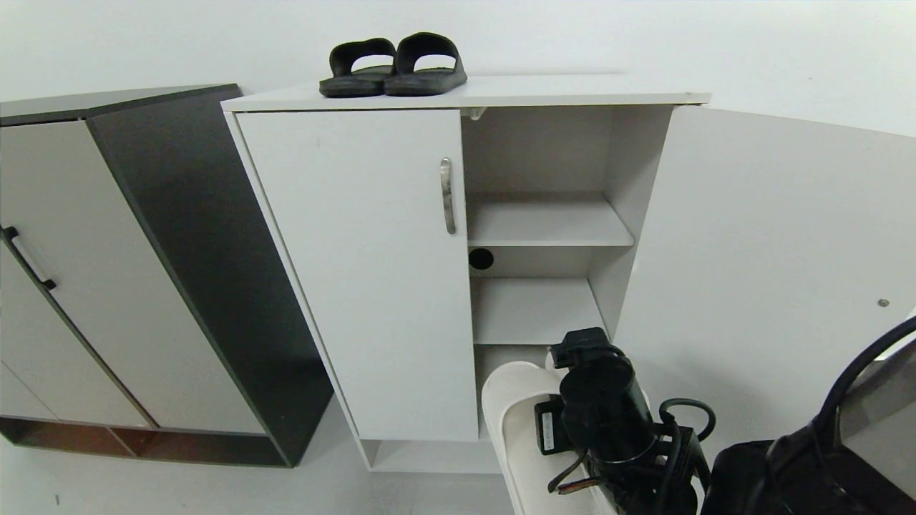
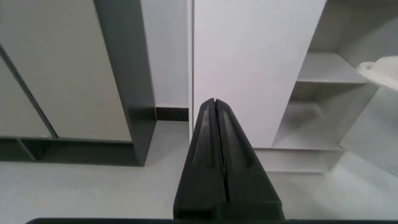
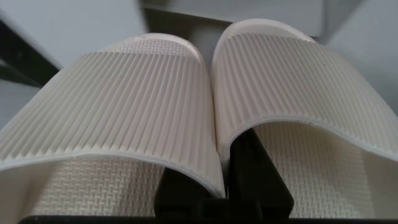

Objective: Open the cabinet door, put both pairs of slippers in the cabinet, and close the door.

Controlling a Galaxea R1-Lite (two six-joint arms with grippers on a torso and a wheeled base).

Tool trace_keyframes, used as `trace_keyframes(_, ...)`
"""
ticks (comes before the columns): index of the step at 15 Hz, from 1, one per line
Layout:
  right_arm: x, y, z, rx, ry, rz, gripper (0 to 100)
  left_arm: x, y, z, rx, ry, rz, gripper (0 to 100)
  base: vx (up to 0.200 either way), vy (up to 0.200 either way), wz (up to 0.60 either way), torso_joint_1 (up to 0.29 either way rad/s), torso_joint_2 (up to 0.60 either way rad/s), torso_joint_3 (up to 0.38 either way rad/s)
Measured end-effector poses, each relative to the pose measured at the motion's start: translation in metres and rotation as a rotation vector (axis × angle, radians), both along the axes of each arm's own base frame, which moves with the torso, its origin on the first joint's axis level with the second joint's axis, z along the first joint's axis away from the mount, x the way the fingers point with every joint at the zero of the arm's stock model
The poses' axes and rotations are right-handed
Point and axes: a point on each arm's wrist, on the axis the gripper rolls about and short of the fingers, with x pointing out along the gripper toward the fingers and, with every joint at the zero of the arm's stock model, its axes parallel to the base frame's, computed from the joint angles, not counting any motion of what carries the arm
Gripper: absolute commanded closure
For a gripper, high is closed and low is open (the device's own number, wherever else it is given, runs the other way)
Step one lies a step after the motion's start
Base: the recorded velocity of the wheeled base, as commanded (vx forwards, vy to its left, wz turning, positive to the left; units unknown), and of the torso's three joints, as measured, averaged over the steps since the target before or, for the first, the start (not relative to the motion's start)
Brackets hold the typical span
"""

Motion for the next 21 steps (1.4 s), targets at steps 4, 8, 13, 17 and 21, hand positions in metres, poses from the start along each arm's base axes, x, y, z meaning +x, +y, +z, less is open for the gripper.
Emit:
trace_keyframes(4,0.001,0.0,-0.002,-0.003,0.003,-0.003,100,0.0,0.0,0.0,0.002,0.0,0.0,100,0.0,0.0,0.0,0.0,0.0,0.0)
trace_keyframes(8,0.001,0.0,-0.005,-0.01,0.009,-0.005,100,0.0,0.0,0.0,0.002,0.0,0.001,100,0.0,0.0,0.0,0.0,0.0,0.0)
trace_keyframes(13,0.011,0.002,-0.01,0.003,-0.009,-0.02,100,0.0,0.0,0.0,0.002,0.0,0.0,100,0.0,0.0,0.0,0.004,0.0,-0.137)
trace_keyframes(17,0.034,0.015,-0.017,0.044,-0.145,-0.055,100,0.0,0.0,0.0,0.002,0.0,0.001,100,0.0,0.0,0.0,0.005,0.0,-0.196)
trace_keyframes(21,0.061,0.013,-0.024,0.05,-0.204,-0.114,100,0.0,0.0,0.0,0.004,0.0,0.001,100,0.0,0.0,0.0,0.002,0.0,-0.192)
